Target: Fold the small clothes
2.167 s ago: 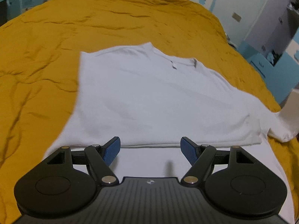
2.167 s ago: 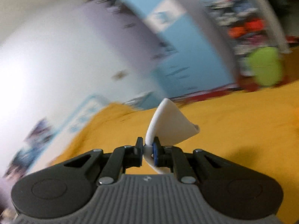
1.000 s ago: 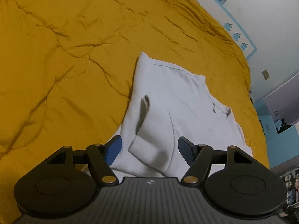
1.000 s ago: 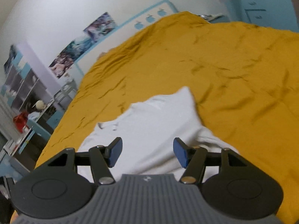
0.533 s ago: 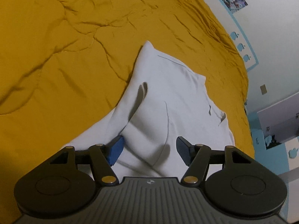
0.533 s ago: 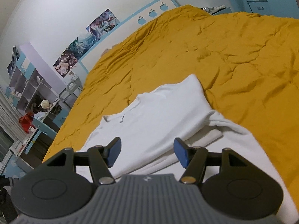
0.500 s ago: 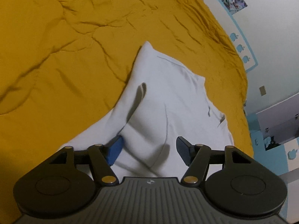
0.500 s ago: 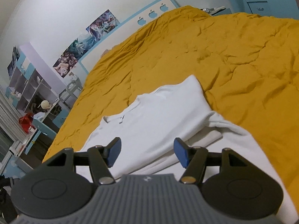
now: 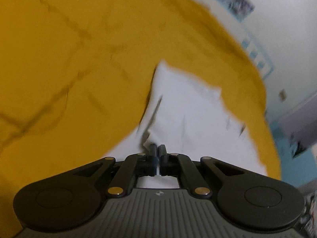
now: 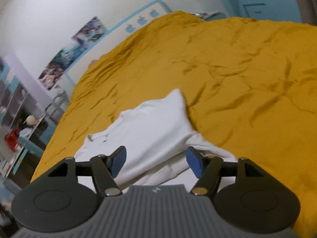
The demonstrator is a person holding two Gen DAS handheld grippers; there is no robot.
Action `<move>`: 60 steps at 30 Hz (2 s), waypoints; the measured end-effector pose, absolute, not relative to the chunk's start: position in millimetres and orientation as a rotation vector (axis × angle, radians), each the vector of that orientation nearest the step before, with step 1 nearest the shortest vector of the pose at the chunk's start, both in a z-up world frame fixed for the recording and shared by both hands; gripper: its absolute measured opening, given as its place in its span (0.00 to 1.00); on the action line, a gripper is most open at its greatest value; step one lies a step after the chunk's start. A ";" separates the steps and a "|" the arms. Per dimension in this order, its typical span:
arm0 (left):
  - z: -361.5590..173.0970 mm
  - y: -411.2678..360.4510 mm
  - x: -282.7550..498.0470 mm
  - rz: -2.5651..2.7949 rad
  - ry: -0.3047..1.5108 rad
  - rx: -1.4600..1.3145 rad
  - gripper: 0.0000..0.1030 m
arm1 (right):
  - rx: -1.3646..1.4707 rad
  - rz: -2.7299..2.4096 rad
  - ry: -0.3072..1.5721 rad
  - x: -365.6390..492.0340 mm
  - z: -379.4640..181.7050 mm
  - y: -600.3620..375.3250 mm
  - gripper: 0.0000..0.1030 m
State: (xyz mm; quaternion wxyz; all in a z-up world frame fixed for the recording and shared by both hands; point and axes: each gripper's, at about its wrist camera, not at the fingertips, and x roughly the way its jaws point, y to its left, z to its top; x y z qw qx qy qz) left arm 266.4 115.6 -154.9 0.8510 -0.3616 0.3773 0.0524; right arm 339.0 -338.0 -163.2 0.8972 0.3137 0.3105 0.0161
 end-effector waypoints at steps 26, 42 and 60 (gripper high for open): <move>-150.6 95.3 300.8 0.108 0.826 -0.608 0.54 | 1.158 -0.211 0.705 365.9 -233.8 -393.4 0.00; -135.7 82.9 340.4 0.030 0.808 -0.548 0.60 | 0.815 0.089 0.640 407.7 -168.2 -344.6 0.35; -139.0 64.4 339.9 -0.033 0.889 -0.407 0.81 | 0.798 0.043 0.793 424.9 -220.1 -359.8 0.16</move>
